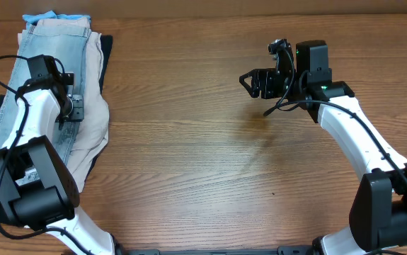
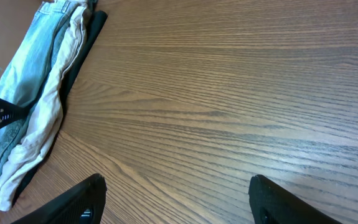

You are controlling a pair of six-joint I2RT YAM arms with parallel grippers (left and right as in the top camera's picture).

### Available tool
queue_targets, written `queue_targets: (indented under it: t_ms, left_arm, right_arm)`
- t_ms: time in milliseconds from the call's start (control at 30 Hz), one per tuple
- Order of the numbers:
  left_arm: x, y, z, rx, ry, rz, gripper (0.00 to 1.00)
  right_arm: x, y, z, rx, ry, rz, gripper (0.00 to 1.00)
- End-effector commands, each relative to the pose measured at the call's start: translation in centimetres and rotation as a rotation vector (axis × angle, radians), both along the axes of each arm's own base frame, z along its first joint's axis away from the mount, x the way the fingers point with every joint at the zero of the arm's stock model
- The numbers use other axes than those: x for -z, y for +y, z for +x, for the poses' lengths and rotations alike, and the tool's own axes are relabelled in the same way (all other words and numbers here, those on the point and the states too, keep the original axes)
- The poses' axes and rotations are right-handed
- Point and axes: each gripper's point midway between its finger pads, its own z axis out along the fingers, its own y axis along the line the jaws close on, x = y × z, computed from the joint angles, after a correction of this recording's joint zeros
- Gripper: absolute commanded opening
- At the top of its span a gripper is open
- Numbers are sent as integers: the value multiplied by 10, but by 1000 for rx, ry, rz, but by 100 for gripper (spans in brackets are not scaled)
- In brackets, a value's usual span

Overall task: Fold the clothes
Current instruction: 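Reach the left gripper to the denim shorts atop the clothes stack, then grasp the denim shorts with the left gripper and pull them rightward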

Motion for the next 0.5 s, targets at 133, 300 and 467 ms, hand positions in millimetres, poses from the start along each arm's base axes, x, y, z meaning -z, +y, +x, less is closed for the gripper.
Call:
queue_targets:
  t_ms: [133,300,467]
  left_arm:
    - [-4,8,7,-19,-5,36,4]
    - [-51,4,20,-72,-79,29,4]
    - [-122,-31,32,-23,-148,-49,4]
  right_arm:
    - [-13,-1,9,9,-38,2,63]
    - [-32,-8,7,49,-45,40,54]
    - [-72,-21,-9,86,-86,59,53]
